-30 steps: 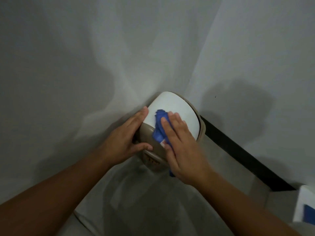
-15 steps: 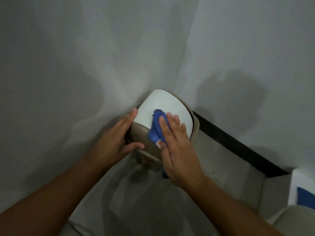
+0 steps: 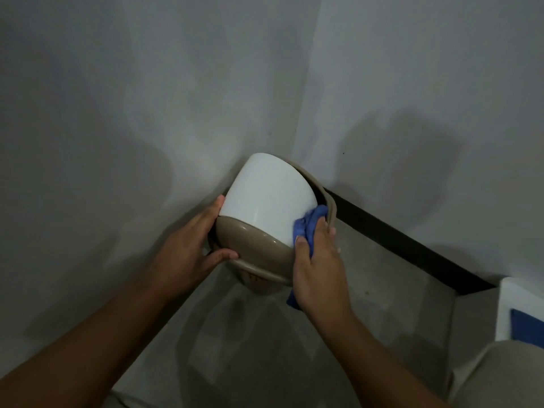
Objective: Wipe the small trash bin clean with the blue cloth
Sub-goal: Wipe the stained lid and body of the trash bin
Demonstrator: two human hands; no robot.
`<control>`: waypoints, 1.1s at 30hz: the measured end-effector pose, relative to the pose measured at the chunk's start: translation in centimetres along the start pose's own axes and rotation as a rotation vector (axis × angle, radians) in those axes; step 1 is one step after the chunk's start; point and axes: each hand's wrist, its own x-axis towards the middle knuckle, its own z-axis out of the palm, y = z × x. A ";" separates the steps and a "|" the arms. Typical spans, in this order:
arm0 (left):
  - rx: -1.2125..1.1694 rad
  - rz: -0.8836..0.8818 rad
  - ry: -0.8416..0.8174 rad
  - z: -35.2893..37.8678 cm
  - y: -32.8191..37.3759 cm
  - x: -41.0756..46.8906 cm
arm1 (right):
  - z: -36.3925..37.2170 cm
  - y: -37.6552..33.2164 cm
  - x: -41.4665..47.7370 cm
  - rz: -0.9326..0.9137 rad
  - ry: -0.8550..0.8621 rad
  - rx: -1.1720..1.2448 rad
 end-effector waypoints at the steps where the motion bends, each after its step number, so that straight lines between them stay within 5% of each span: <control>1: -0.007 -0.003 -0.005 0.1 0.0 0.0 | 0.1 0.3 -0.4 -0.017 -0.002 -0.015; 8: 0.047 0.012 0.001 0.3 0.1 0.1 | -2.0 0.1 3.6 0.051 -0.071 -0.191; 13: 0.035 0.026 -0.026 0.0 0.1 0.2 | -2.0 1.8 0.1 0.033 -0.043 0.001; 19: -0.006 0.025 -0.111 -0.3 -0.7 0.4 | 1.4 3.8 -5.5 -0.301 0.068 0.056; 23: -0.067 0.010 -0.125 -0.8 -0.9 0.4 | 2.0 3.9 -5.0 -0.314 0.114 0.048; 33: -0.809 -0.559 0.114 -1.2 0.9 -1.1 | 2.8 3.0 -5.1 -0.184 0.170 0.402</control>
